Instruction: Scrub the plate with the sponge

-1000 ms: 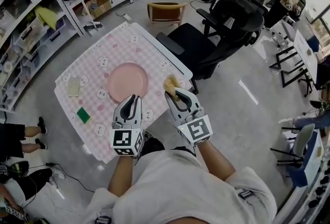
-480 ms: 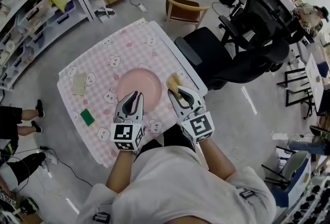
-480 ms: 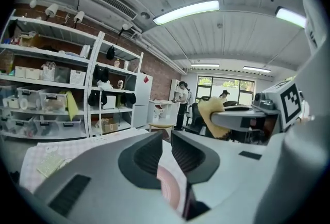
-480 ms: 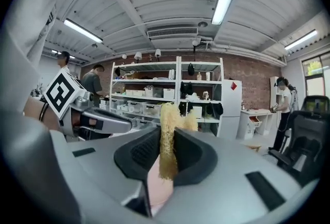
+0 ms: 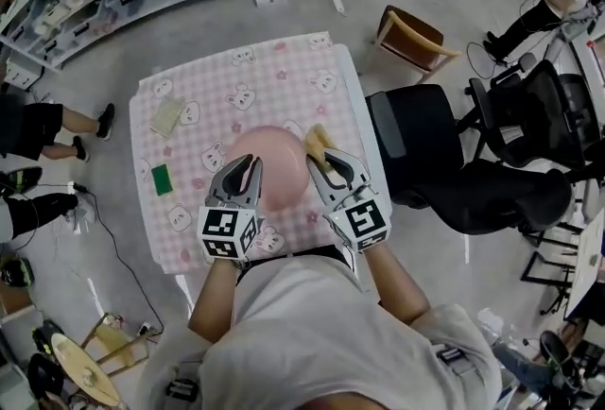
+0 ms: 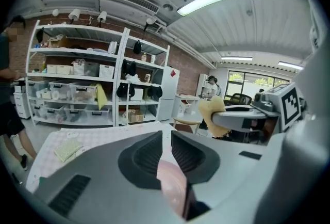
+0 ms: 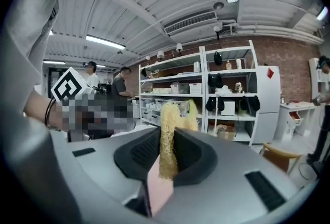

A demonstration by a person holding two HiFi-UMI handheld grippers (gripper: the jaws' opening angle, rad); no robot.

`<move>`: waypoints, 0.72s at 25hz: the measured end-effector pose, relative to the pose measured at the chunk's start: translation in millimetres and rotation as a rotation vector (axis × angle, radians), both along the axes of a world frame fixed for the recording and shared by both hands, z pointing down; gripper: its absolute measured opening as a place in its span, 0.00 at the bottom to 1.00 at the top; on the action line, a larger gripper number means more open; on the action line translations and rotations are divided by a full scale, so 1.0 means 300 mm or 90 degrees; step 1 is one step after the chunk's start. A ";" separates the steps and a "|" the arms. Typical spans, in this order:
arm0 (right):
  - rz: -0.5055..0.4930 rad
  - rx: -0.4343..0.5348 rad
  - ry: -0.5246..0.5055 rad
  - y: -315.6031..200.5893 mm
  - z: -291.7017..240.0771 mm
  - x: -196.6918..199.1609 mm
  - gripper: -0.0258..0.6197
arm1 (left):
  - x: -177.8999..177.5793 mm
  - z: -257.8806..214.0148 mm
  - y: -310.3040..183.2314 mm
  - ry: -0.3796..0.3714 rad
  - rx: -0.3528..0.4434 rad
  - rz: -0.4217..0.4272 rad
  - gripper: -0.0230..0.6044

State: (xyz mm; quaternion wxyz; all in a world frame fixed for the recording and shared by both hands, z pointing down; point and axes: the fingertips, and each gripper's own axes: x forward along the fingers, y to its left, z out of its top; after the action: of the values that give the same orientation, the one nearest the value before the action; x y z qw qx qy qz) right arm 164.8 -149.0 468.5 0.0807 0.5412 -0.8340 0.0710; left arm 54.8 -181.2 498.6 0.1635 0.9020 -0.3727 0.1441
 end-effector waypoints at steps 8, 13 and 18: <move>-0.116 -0.052 -0.032 -0.086 0.130 -0.019 0.14 | -0.073 0.084 -0.004 -0.037 -0.053 -0.119 0.14; -0.138 -0.120 -0.005 -0.111 0.290 -0.034 0.14 | -0.125 0.252 -0.023 -0.012 -0.151 -0.154 0.14; -0.166 -0.170 0.014 -0.113 0.406 -0.118 0.14 | -0.210 0.380 -0.017 -0.048 -0.201 -0.157 0.14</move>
State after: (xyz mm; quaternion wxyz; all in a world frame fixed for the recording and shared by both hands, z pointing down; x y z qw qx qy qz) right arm 129.5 -182.8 590.2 0.1695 0.4136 -0.8793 0.1644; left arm -8.3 -186.3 612.7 0.3052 0.8067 -0.4592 0.2129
